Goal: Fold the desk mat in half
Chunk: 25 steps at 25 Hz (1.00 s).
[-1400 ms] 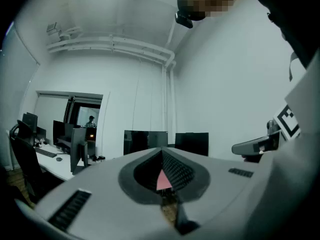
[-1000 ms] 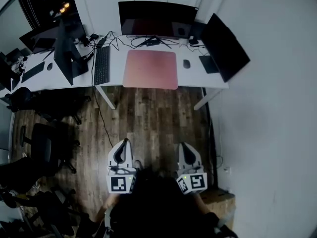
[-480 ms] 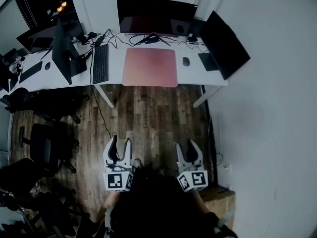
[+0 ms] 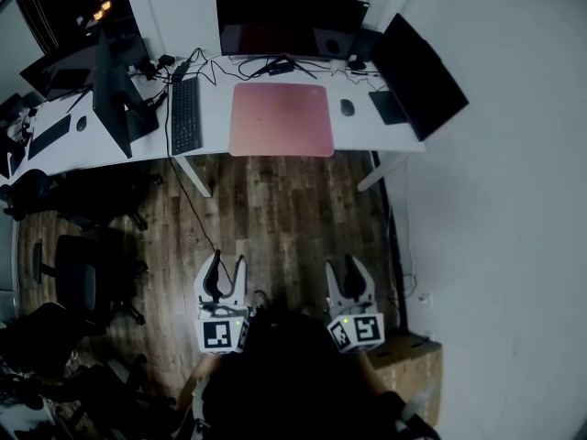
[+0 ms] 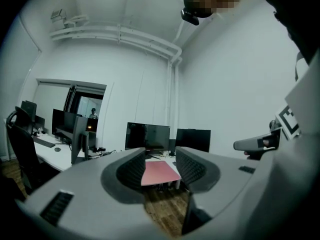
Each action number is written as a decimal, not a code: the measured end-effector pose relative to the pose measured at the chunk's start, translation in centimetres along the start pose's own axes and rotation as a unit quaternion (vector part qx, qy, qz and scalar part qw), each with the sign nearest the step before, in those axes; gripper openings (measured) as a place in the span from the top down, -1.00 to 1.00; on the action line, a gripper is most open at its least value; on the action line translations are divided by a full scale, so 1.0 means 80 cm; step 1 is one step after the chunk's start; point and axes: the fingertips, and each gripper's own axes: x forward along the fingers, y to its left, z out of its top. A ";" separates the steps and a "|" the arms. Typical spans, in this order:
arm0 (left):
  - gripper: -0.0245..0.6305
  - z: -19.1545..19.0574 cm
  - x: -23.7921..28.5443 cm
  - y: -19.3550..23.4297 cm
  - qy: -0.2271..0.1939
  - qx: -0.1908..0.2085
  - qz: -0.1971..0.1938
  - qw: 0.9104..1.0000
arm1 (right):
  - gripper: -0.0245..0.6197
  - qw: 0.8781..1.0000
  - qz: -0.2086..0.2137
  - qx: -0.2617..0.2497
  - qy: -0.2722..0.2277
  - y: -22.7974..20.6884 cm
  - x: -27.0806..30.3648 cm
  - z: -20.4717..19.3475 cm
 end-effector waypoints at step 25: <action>0.37 -0.013 0.156 0.050 0.026 0.029 -0.021 0.999 | 0.40 1.000 0.019 0.002 -0.001 -0.015 0.172 0.012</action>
